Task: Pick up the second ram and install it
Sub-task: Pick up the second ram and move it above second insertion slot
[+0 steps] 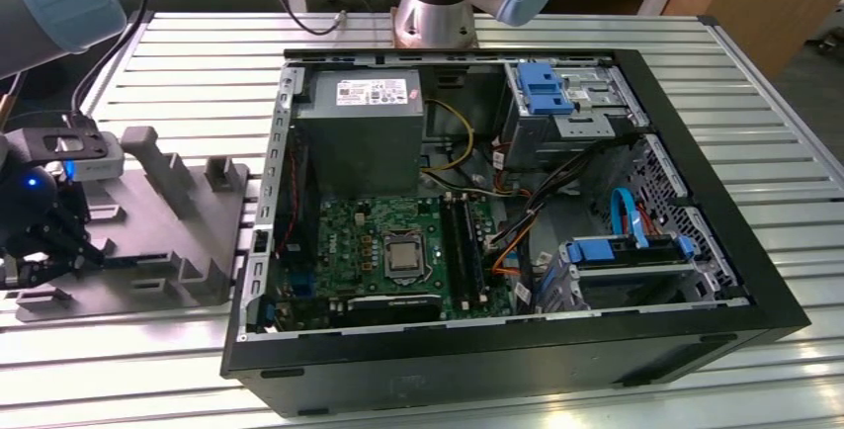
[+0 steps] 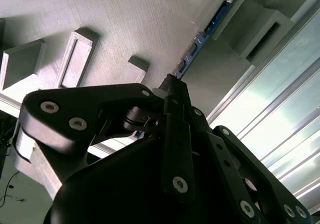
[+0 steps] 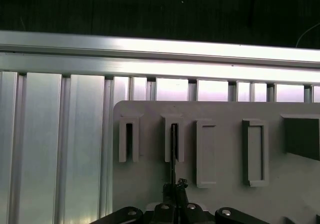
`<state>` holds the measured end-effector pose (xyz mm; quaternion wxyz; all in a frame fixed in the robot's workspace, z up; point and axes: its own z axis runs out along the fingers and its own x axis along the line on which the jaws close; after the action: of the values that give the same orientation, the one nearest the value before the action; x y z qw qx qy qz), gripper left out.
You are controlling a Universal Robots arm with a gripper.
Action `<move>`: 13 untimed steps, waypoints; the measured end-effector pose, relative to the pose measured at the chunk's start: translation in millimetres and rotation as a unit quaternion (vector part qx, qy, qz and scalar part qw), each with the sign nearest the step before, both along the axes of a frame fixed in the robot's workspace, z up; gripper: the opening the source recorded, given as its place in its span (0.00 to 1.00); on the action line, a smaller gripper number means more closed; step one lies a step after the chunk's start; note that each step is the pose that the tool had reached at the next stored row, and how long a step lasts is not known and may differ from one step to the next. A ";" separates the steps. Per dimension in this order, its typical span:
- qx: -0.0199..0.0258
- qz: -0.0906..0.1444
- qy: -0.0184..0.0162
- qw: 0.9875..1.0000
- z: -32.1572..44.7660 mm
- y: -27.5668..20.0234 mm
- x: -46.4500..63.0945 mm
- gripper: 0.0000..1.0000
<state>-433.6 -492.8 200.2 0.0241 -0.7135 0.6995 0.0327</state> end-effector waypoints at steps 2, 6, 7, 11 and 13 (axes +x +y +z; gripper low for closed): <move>0.000 0.000 0.000 1.000 0.1 0.0 0.0 0.11; 0.000 -0.001 0.000 1.000 0.2 -0.1 0.1 0.11; 0.000 -0.007 0.000 1.000 0.1 -0.1 0.2 0.11; 0.000 -0.014 0.000 1.000 -0.2 -0.1 0.2 0.11; 0.000 -0.014 0.000 1.000 0.1 -0.1 0.1 0.11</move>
<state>-433.4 -492.9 200.3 0.0246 -0.7037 0.7094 0.0323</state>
